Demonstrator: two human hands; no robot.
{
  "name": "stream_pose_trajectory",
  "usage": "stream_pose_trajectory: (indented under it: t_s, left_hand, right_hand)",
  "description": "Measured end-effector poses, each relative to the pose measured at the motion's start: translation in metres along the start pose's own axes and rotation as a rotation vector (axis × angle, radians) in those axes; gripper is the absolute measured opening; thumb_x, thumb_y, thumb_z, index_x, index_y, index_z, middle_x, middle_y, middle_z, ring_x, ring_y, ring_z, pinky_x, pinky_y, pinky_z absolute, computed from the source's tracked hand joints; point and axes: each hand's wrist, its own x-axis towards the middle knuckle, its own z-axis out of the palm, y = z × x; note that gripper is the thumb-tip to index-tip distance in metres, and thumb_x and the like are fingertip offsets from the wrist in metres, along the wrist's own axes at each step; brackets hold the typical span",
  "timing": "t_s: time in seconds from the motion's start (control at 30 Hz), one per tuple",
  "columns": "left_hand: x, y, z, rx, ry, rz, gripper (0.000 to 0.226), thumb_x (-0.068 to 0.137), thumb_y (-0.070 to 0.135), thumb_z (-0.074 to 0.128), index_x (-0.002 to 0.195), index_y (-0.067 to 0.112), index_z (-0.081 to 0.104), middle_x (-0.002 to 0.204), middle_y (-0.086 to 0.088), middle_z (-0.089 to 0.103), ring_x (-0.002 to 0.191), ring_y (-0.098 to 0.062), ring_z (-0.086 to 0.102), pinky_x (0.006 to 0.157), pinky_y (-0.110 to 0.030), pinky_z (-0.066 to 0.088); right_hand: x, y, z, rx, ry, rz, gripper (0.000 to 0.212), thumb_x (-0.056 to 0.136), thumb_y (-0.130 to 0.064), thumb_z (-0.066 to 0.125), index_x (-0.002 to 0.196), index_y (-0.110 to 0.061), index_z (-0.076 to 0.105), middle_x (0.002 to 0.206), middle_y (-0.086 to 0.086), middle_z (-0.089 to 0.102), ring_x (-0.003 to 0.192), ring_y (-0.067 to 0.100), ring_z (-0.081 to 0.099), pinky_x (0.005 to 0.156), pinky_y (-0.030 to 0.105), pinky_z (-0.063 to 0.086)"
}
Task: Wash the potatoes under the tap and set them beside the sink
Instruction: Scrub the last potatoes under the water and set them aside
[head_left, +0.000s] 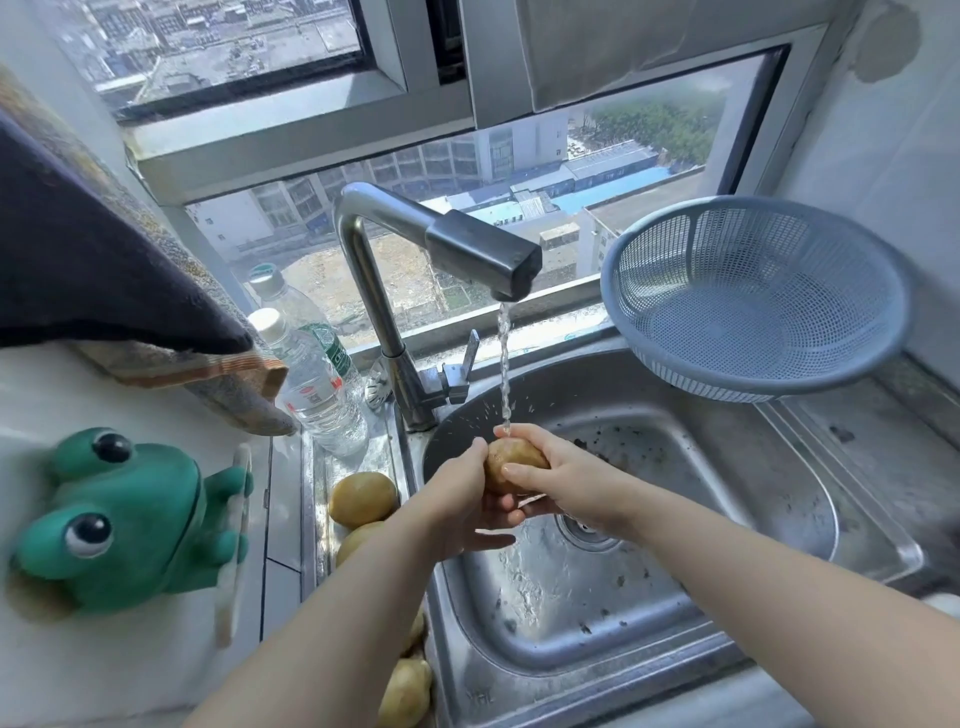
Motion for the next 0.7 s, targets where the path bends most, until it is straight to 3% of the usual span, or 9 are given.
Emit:
stream_pose_trajectory:
  t_s: [0.13, 0.23, 0.37, 0.5, 0.63, 0.7]
  left_hand:
    - [-0.004, 0.000, -0.002, -0.020, -0.098, 0.036, 0.063, 0.098, 0.058, 0.020, 0.104, 0.012, 0.063, 0.058, -0.001, 0.049, 0.057, -0.014, 0.060, 0.079, -0.041, 0.055]
    - [-0.008, -0.002, 0.005, -0.007, -0.078, 0.160, 0.063, 0.099, 0.057, 0.022, 0.104, 0.013, 0.067, 0.057, 0.000, 0.050, 0.058, -0.013, 0.059, 0.080, -0.041, 0.054]
    - [-0.016, -0.003, 0.015, -0.024, -0.106, 0.289, 0.064, 0.096, 0.059, 0.023, 0.092, 0.013, 0.068, 0.061, 0.000, 0.052, 0.059, -0.012, 0.058, 0.086, -0.042, 0.053]
    - [-0.020, -0.006, 0.018, 0.082, -0.102, 0.420, 0.057, 0.100, 0.051, 0.023, 0.095, 0.015, 0.067, 0.064, 0.000, 0.051, 0.061, -0.011, 0.057, 0.083, -0.037, 0.053]
    - [-0.018, -0.011, 0.009, 0.205, -0.100, 0.478, 0.049, 0.102, 0.042, 0.029, 0.116, 0.002, 0.053, 0.067, 0.000, 0.053, 0.064, -0.011, 0.059, 0.089, -0.042, 0.052]
    - [-0.018, -0.012, 0.006, 0.284, -0.112, 0.500, 0.042, 0.102, 0.038, 0.033, 0.119, 0.005, 0.053, 0.074, -0.004, 0.056, 0.069, -0.012, 0.061, 0.090, -0.046, 0.052]
  right_hand:
    - [0.001, -0.002, -0.002, 0.184, -0.011, 0.058, 0.027, 0.093, -0.015, 0.058, 0.118, -0.027, 0.055, 0.109, 0.011, 0.061, 0.081, 0.019, 0.064, 0.076, 0.032, 0.055]
    - [0.002, -0.007, 0.006, 0.194, 0.151, 0.018, 0.018, 0.089, -0.023, 0.065, 0.106, -0.022, 0.060, 0.098, 0.010, 0.063, 0.073, 0.023, 0.059, 0.070, 0.033, 0.058]
    - [0.006, -0.013, 0.012, 0.103, 0.369, -0.077, 0.016, 0.084, -0.034, 0.069, 0.092, -0.021, 0.065, 0.093, 0.011, 0.069, 0.074, 0.020, 0.068, 0.066, 0.030, 0.058]
    - [0.010, -0.016, 0.013, 0.151, 0.390, -0.059, 0.028, 0.090, -0.039, 0.060, 0.089, -0.012, 0.067, 0.071, 0.007, 0.067, 0.045, 0.014, 0.058, 0.051, 0.026, 0.049]
    - [0.013, -0.015, 0.011, 0.187, 0.402, 0.036, 0.034, 0.098, -0.037, 0.046, 0.079, -0.019, 0.068, 0.081, 0.009, 0.068, 0.071, 0.021, 0.064, 0.056, 0.027, 0.050]
    - [0.012, -0.016, 0.011, 0.240, 0.390, 0.067, 0.037, 0.100, -0.035, 0.041, 0.080, -0.019, 0.067, 0.083, 0.010, 0.067, 0.075, 0.023, 0.063, 0.060, 0.032, 0.052]
